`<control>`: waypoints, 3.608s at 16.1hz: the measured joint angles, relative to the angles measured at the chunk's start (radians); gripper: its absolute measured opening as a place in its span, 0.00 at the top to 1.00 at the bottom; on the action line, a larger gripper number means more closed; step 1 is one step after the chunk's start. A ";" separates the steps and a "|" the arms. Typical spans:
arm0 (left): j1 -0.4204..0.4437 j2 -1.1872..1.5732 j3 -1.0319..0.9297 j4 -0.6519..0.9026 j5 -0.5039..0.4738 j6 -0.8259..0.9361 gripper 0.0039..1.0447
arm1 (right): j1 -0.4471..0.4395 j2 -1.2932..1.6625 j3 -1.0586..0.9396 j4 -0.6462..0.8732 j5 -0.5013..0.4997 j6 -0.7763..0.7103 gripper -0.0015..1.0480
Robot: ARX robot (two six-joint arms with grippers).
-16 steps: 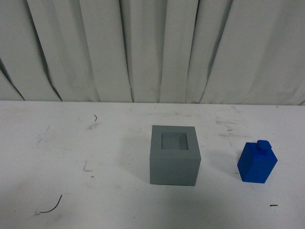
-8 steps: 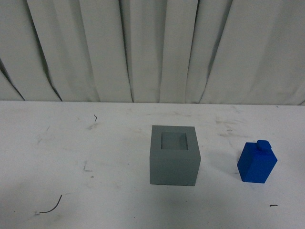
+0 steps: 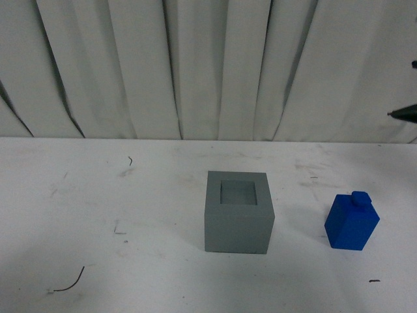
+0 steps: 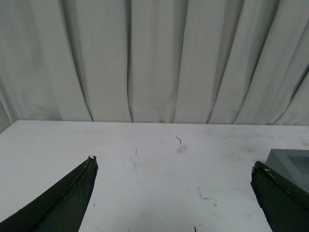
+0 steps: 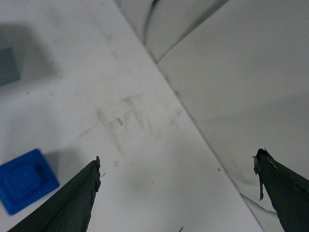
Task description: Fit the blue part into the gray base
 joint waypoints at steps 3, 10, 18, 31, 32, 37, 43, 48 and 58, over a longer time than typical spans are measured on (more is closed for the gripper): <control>0.000 0.000 0.000 0.000 0.000 0.000 0.06 | 0.028 0.049 0.090 -0.212 0.014 -0.178 0.06; 0.000 0.000 0.000 0.000 0.000 0.000 0.06 | 0.113 0.212 0.306 -0.639 0.135 -0.360 0.06; 0.000 0.000 0.000 0.000 0.000 0.000 0.06 | 0.190 0.341 0.327 -0.683 0.288 -0.431 0.06; 0.000 0.000 0.000 0.000 0.000 0.000 0.06 | 0.188 0.425 0.294 -0.593 0.285 -0.431 0.07; 0.000 0.000 0.000 0.000 0.000 0.000 0.06 | 0.188 0.425 0.294 -0.594 0.285 -0.431 0.14; 0.000 0.000 0.000 0.000 0.000 0.000 0.06 | 0.181 0.425 0.294 -0.591 0.274 -0.431 0.54; 0.000 0.000 0.000 0.000 0.000 0.000 0.06 | 0.175 0.423 0.296 -0.609 0.262 -0.427 0.55; 0.000 0.000 0.000 0.000 0.000 0.000 0.06 | 0.198 0.328 0.380 -0.770 0.252 -0.420 0.55; 0.000 0.000 0.000 0.000 0.000 0.000 0.06 | 0.384 0.350 0.601 -0.951 0.255 -0.355 0.55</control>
